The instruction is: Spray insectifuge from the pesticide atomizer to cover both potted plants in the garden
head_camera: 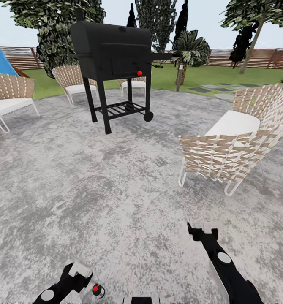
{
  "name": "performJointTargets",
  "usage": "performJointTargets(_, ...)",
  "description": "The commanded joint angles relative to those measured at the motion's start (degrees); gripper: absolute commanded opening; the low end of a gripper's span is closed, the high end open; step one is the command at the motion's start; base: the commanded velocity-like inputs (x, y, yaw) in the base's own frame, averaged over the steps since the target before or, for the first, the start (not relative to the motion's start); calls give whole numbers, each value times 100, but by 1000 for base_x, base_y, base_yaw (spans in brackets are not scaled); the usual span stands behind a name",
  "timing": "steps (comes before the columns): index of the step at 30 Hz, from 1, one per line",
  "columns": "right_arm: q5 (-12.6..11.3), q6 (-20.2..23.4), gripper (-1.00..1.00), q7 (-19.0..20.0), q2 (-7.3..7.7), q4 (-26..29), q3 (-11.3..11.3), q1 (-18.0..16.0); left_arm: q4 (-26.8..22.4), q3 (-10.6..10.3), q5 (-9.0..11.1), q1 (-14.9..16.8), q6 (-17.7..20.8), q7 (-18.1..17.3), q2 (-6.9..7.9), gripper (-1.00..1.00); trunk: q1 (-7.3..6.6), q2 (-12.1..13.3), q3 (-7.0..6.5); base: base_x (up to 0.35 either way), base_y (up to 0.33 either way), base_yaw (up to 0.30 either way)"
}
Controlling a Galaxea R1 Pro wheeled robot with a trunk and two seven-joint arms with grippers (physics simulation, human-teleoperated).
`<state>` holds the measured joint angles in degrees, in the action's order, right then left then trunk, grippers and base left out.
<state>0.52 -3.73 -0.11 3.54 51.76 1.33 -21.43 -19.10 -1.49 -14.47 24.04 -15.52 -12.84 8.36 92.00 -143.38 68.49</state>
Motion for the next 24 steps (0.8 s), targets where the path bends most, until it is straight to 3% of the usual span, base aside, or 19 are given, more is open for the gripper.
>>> performJointTargets(1, 4, 249, 100, -6, 9, 208, 4, -5, 2, -15, -43, 3, -28, 1, -11, 100, 1, -3, 27, 0, 0, 0)
performJointTargets(4, 6, 943, 100, -14, 21, 1028, 7, -9, 2, 11, -71, 4, -87, 1, -36, 100, 9, -7, 94, 0, 0, 0)
performJointTargets(8, 1, 1202, 100, -3, 23, 1449, -3, -9, 4, 29, -72, 1, -131, 1, -39, 100, 19, -13, 182, 0, 0, 0)
performJointTargets(18, 10, 1262, 100, 18, 23, 1143, -28, 4, 4, 34, -76, -4, -144, 1, -39, 100, 45, -26, 404, 0, 0, 0)
performJointTargets(24, 3, 1254, 100, 6, 23, 1064, -24, 3, 2, 30, -74, -4, -144, 5, -38, 100, 45, -26, 404, 0, 0, 0)
